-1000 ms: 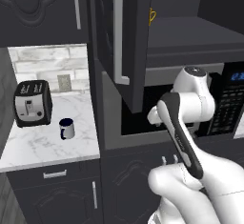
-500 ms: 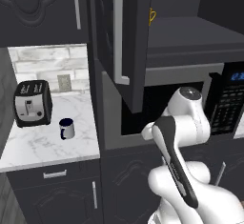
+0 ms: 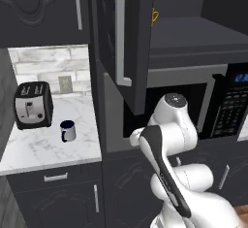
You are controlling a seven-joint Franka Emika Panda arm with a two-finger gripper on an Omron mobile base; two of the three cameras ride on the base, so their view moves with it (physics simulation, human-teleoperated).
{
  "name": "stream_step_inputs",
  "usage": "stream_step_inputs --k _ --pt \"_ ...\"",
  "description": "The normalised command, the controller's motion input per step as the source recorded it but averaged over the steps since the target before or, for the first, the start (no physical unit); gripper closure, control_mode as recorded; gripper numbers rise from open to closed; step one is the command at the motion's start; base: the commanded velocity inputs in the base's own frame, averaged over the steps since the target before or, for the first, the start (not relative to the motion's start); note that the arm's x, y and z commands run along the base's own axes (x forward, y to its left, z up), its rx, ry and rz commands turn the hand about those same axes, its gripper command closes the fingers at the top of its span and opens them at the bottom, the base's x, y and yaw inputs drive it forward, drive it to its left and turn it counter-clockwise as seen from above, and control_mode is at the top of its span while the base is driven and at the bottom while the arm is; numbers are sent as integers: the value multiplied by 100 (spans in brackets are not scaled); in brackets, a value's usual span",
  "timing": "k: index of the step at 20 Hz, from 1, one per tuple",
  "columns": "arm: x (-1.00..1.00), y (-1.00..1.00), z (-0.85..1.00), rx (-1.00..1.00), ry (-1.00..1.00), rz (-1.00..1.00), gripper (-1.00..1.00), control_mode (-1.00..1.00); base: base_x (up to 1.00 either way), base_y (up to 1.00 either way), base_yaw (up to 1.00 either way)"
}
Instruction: Pick the mug on the counter and place it in the cabinet with the handle facing the right, like the mugs already inside.
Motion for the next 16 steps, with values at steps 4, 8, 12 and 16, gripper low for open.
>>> stream_step_inputs --k 4,8,12,16 --pt "-1 53 -40 0 -13 0 -100 -100 0 0 0" --pt "0 50 -44 0 -14 0 -100 -100 0 0 0" --pt "0 51 -41 0 -14 0 -100 -100 0 0 0" --pt "0 41 -31 2 -15 0 -100 -100 0 0 0"
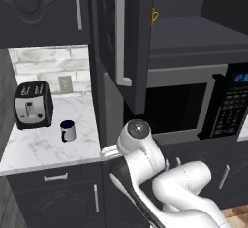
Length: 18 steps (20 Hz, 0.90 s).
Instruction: Pick the mug on the counter and place it in the cabinet with the handle facing the right, like the mugs already inside.
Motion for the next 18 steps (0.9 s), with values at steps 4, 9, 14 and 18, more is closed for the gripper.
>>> stream_step_inputs --k 4,9,14,18 --pt "0 38 -14 1 -12 0 -100 -100 0 0 0" --pt "2 41 -7 0 -9 0 -100 -100 0 0 0" --pt "8 38 -2 2 -6 0 -100 -100 0 0 0" --pt "11 23 0 6 0 0 -100 -100 0 0 0"
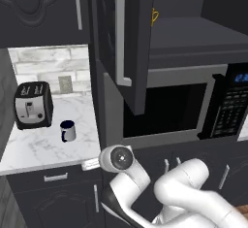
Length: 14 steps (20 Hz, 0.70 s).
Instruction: Pick the mug on the counter and place it in the cabinet with the handle facing the right, like the mugs already inside.
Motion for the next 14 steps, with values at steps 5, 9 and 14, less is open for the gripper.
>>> stream_step_inputs --k 5,9,14 --pt "24 16 7 12 0 0 -100 -100 0 0 0" --pt "34 23 12 10 0 0 -100 -100 0 0 0" --pt "39 36 0 1 0 0 -100 -100 0 0 0"
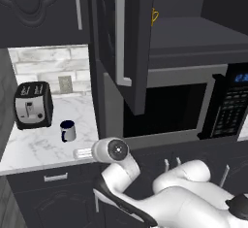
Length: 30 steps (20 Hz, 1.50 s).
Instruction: Pick the mug on the counter and place it in the cabinet with the handle facing the right, like the mugs already inside.
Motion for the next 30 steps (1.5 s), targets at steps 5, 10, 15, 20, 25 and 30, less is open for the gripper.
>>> stream_step_inputs --k 5,10,15,20,25,30 --pt "29 45 1 0 0 -1 -100 -100 0 0 0" --pt "8 37 11 0 0 -3 -100 -100 0 0 0" --pt "0 32 13 0 0 -8 -100 -100 0 0 0" --pt "3 17 15 4 0 -11 -100 -100 0 0 0" --pt "8 13 10 13 3 -12 -100 -100 0 0 0" --pt "20 3 1 10 9 -10 -100 -100 0 0 0"
